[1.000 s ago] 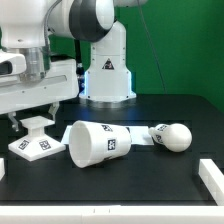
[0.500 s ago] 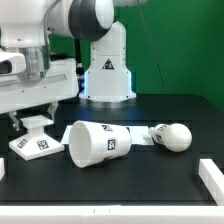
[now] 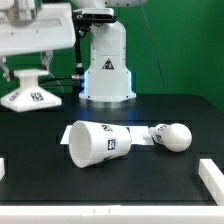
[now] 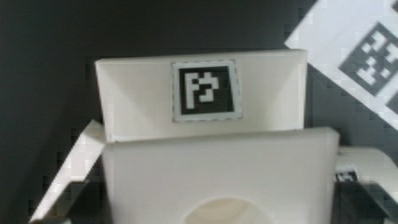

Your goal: Assemble lamp

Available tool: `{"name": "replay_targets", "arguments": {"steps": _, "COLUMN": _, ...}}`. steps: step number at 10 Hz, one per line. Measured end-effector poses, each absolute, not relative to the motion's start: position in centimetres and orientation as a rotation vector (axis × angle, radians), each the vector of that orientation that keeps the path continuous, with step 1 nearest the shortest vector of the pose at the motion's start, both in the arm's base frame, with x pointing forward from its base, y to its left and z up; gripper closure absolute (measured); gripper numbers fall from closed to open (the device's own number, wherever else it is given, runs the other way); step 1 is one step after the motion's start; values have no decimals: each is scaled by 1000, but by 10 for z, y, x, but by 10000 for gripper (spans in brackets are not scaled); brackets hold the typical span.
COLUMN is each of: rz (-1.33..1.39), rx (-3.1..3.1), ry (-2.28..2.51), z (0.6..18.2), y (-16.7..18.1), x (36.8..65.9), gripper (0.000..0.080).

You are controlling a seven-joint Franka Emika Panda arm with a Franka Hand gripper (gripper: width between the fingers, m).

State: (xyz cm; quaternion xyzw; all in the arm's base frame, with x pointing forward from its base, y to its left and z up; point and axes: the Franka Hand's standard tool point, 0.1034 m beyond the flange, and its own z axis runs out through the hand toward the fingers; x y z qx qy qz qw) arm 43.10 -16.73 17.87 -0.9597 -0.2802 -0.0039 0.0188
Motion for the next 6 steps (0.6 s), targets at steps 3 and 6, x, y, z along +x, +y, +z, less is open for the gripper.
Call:
{"name": "replay_targets", "arguments": {"steps": 3, "rz": -44, "rx": -3024, "ry": -787, "z": 196, "y": -119, "x": 479, "gripper": 269}}
{"name": "replay_targets", "arguments": {"steps": 6, "rz": -44, "rx": -3103, "ry": -586, "z": 188, "y": -76, "x": 551, "gripper": 269}}
